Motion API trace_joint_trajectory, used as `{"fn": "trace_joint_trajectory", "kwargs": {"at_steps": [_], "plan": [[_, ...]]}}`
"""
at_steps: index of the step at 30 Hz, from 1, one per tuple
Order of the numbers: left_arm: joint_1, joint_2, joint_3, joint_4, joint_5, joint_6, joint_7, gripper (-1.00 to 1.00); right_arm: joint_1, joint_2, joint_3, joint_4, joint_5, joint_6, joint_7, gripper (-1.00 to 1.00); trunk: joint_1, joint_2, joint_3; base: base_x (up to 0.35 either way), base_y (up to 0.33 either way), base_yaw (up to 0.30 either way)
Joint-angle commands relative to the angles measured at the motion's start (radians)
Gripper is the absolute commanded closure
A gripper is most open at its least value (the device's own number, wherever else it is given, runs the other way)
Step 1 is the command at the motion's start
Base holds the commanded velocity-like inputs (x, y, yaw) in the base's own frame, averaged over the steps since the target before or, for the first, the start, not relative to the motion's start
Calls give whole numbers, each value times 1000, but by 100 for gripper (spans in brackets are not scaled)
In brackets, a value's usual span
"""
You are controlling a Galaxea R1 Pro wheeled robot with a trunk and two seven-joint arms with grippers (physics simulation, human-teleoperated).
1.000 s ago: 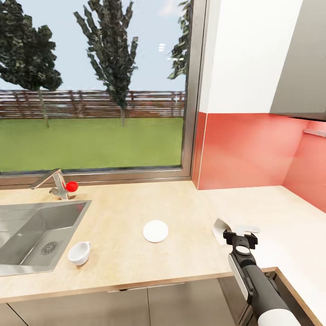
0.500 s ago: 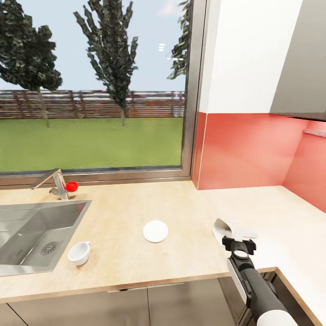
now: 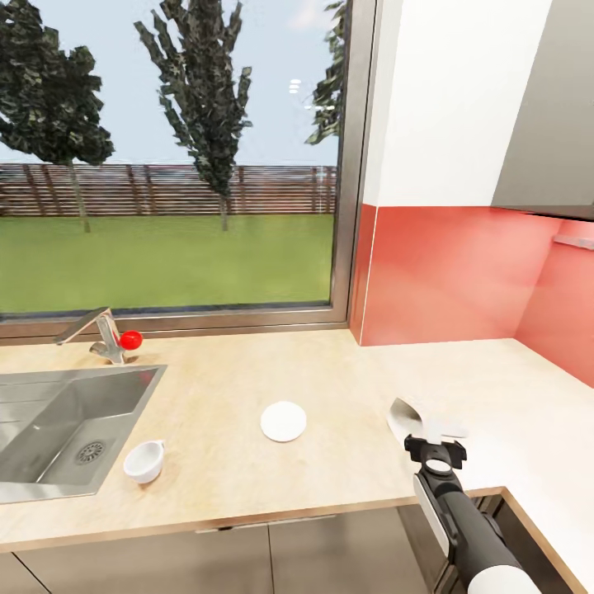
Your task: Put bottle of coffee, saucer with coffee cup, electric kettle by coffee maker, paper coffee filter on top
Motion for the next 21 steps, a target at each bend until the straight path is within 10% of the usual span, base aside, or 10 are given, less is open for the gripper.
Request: {"fn": "trace_joint_trajectory", "kwargs": {"at_steps": [1, 21], "plan": [[0, 0, 6, -1, -10, 3, 3, -100, -1, 0, 1, -1, 1, 7, -3, -100, 1, -2, -2, 0, 0, 0], [0, -1, 7, 1, -10, 3, 3, -100, -1, 0, 0, 27, 1, -9, -3, -100, 1, -2, -2, 61, 0, 0]]}}
